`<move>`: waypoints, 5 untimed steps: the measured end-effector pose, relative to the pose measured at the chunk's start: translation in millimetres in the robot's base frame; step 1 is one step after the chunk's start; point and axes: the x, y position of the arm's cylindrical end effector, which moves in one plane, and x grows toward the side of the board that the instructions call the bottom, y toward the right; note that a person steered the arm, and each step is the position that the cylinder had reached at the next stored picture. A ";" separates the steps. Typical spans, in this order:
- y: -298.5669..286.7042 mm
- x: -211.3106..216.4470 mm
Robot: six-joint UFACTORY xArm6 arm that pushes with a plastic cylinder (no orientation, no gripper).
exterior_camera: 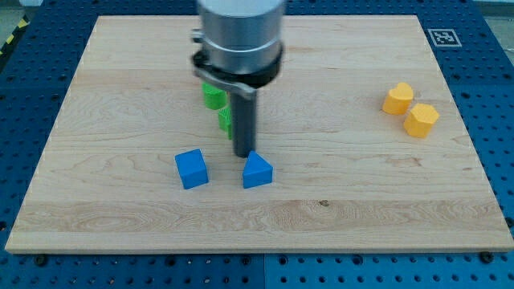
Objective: Push the green star up and left a bit
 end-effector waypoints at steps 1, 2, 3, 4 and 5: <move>20.7 -0.6; 80.9 -0.6; 80.9 -18.0; 44.4 -36.8; 3.1 -37.4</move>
